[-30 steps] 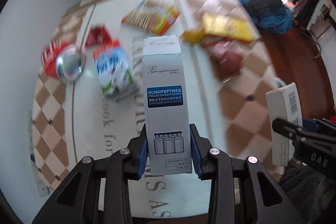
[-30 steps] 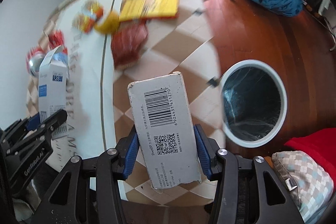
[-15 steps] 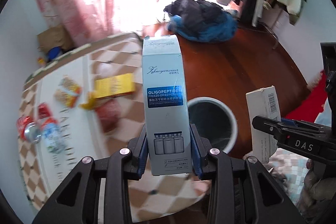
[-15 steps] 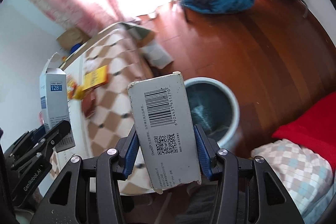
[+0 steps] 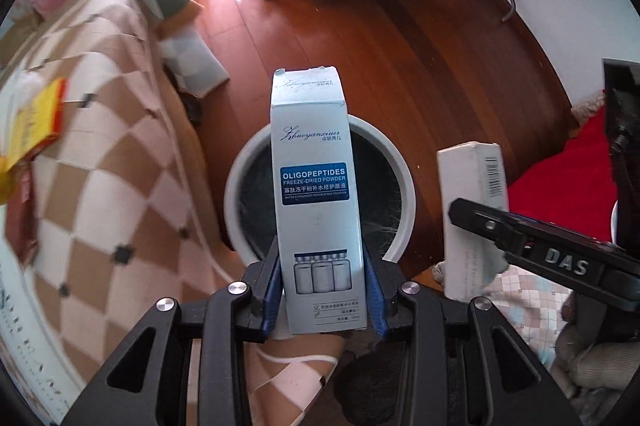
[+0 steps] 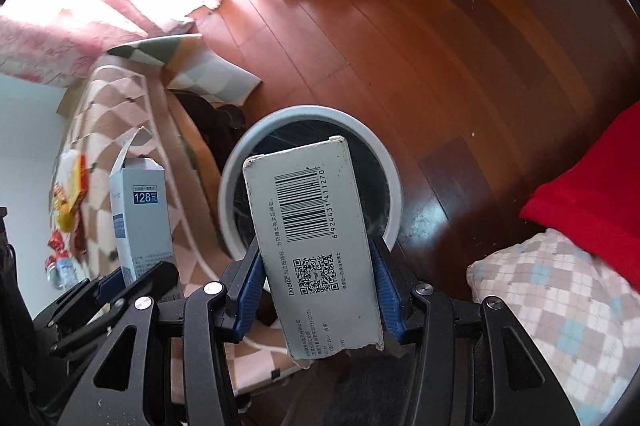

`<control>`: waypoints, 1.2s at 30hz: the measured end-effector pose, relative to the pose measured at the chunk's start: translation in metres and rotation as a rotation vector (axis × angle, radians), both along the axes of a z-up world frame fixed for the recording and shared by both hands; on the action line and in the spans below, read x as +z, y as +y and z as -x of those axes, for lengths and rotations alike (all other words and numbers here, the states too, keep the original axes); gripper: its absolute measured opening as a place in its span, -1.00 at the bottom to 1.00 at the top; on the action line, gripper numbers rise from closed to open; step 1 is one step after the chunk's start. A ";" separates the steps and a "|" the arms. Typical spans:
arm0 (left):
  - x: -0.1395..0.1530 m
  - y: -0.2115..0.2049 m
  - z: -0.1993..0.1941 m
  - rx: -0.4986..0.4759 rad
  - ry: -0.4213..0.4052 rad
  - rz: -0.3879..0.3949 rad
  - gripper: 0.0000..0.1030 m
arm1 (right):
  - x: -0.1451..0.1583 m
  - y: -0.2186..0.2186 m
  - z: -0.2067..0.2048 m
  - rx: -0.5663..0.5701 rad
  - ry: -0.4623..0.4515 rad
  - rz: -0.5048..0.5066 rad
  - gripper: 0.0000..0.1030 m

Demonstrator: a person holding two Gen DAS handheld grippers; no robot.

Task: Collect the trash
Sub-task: 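Carry both white boxes over the trash bin and open both grippers, then move both tools back toward the table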

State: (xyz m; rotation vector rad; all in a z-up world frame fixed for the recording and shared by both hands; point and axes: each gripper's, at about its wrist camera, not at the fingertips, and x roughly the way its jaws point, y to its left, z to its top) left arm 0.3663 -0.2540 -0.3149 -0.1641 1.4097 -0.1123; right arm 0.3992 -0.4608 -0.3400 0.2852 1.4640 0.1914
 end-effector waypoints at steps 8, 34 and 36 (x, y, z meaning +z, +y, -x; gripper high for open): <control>-0.011 -0.005 -0.010 0.009 0.026 -0.051 -0.14 | -0.044 -0.008 -0.026 -0.019 0.033 -0.028 0.07; 0.040 0.009 0.017 0.052 -0.121 -0.211 0.89 | 0.022 -0.006 0.016 0.073 -0.087 0.216 1.00; 0.047 0.009 0.021 0.054 -0.133 -0.211 0.89 | 0.030 -0.006 0.022 0.072 -0.097 0.213 1.00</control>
